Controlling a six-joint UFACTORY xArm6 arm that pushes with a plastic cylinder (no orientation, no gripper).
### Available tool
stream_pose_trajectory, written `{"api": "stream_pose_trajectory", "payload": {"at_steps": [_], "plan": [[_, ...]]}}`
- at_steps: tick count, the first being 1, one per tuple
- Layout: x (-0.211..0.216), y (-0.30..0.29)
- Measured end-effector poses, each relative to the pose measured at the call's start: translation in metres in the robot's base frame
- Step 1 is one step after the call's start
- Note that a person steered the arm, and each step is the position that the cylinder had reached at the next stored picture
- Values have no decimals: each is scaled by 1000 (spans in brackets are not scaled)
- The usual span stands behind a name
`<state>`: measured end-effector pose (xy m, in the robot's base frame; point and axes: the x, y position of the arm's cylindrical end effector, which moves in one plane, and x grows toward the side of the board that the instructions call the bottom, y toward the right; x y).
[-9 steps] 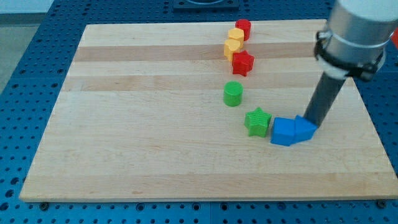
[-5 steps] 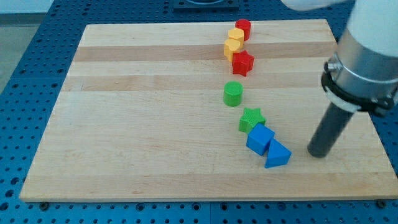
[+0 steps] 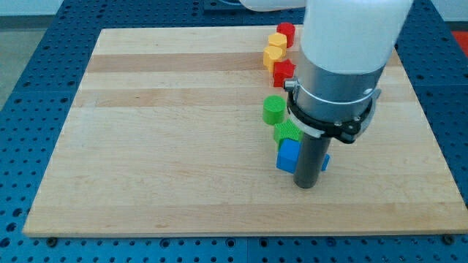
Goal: Adjust the blue blocks and green blocks vertical to each other
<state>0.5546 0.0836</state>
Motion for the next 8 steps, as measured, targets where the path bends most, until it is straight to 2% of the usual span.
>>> {"api": "stream_pose_trajectory", "payload": {"at_steps": [1, 2, 3, 4, 5, 8], "plan": [[16, 25], [25, 75], [-2, 117], [-51, 111], [-61, 80], [-21, -3]]}}
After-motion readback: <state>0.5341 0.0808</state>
